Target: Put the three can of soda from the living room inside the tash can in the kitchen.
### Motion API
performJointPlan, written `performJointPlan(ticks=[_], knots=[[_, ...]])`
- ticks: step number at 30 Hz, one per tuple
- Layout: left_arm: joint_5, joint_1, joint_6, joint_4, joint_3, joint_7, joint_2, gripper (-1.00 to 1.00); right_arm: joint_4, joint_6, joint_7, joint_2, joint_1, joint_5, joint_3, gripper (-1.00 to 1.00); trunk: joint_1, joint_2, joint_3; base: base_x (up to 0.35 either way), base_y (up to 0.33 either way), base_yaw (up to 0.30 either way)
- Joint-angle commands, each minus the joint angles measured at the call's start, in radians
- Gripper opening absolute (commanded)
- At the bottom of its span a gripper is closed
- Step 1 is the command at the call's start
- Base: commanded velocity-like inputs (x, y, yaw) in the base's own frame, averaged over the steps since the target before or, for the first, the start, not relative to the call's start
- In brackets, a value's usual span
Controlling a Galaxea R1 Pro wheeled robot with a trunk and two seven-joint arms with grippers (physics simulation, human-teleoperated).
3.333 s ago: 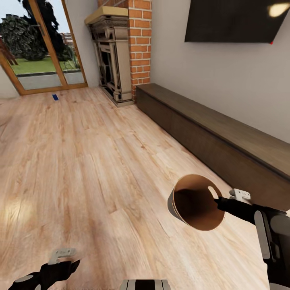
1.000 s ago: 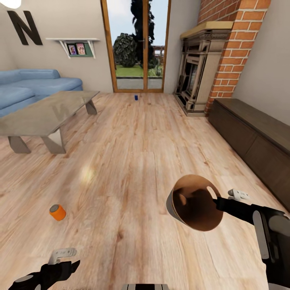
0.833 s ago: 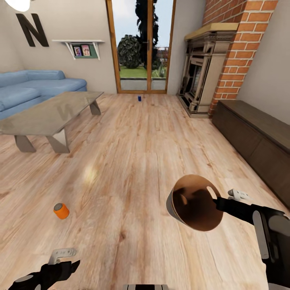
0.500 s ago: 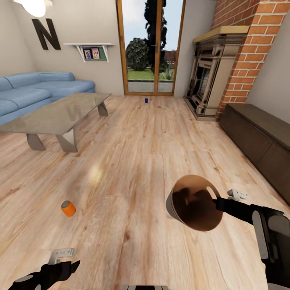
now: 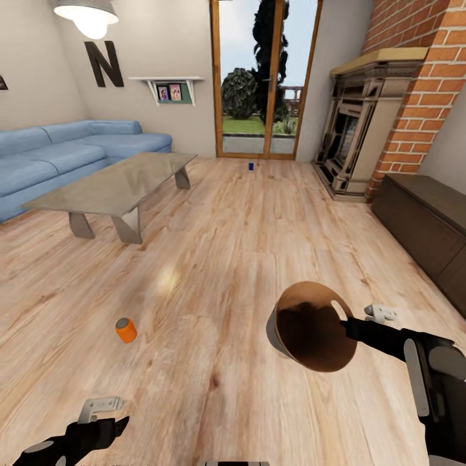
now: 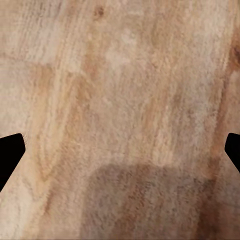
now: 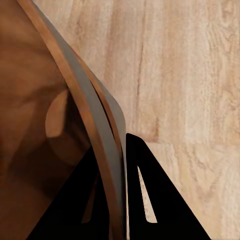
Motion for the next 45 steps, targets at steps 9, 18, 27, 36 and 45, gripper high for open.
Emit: performJointPlan(ticks=[9, 18, 27, 36, 45], knots=[[0.000, 0.000, 0.004, 0.001, 0.000, 0.000, -0.008, 1.00, 0.001, 0.006, 0.004, 0.003, 0.000, -0.035, 0.000, -1.00, 0.000, 0.000, 0.012, 0.019, 0.000, 0.172], [-0.002, 0.000, 0.005, 0.008, 0.000, 0.001, -0.009, 1.00, 0.001, 0.006, 0.004, 0.004, 0.000, -0.035, 0.000, -1.00, 0.000, 0.000, 0.024, 0.289, 0.062, 0.175], [-0.002, 0.000, 0.000, 0.008, 0.000, 0.001, -0.009, 1.00, 0.001, 0.006, 0.004, 0.004, 0.000, -0.035, -0.001, -1.00, 0.000, 0.000, 0.035, 0.330, 0.079, 0.175], [-0.002, 0.000, 0.000, 0.007, 0.000, 0.000, -0.013, 1.00, 0.001, 0.006, 0.005, 0.003, 0.000, -0.035, -0.001, -1.00, 0.000, 0.000, 0.047, 0.330, 0.076, 0.175], [-0.002, 0.000, -0.001, 0.006, 0.000, 0.000, -0.013, 1.00, 0.000, 0.006, 0.005, 0.003, 0.000, -0.035, -0.001, -1.00, 0.000, 0.000, 0.058, 0.203, 0.008, 0.175]])
